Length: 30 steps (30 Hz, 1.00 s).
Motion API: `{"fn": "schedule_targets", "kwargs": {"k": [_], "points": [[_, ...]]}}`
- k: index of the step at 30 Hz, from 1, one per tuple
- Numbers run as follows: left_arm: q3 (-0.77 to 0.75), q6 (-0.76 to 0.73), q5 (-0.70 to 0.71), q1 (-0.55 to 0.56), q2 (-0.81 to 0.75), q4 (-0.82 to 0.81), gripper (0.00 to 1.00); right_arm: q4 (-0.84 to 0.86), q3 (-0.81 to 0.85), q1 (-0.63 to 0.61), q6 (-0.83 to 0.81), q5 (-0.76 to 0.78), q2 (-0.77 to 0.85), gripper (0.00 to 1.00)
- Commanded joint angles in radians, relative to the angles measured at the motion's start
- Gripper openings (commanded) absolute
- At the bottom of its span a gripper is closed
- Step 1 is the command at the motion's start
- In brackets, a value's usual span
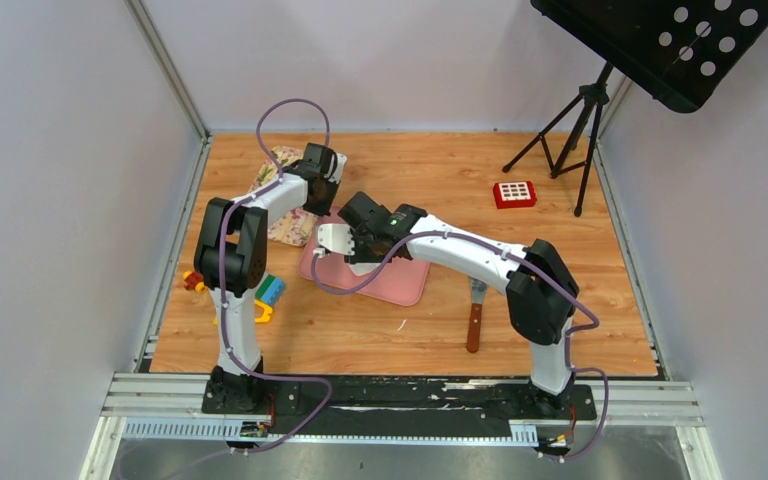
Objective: Roll out the dumpling wrappers from the dough
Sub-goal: Flatten out the dough on the work surface.
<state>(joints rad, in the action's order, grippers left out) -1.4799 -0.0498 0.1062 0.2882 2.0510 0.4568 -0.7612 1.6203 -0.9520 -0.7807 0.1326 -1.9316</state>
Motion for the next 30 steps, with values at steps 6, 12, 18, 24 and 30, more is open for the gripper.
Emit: {"fn": "schedule_targets", "kwargs": {"k": [6,12,18,24,30], "points": [[0.031,-0.002,0.003,-0.001,0.031,0.048,0.00,-0.152,-0.114,-0.028,-0.066,-0.149,-0.007,0.00],[0.031,-0.001,0.006,-0.001,0.032,0.048,0.00,-0.226,-0.213,-0.065,-0.093,-0.188,0.052,0.00],[0.033,-0.001,0.010,-0.001,0.030,0.048,0.00,-0.243,-0.256,-0.079,-0.094,-0.195,0.056,0.00],[0.034,-0.003,0.013,-0.002,0.029,0.046,0.00,-0.255,-0.264,-0.096,-0.096,-0.204,0.051,0.00],[0.034,-0.001,0.013,-0.001,0.029,0.046,0.00,-0.294,-0.260,-0.112,-0.100,-0.210,0.054,0.00]]}}
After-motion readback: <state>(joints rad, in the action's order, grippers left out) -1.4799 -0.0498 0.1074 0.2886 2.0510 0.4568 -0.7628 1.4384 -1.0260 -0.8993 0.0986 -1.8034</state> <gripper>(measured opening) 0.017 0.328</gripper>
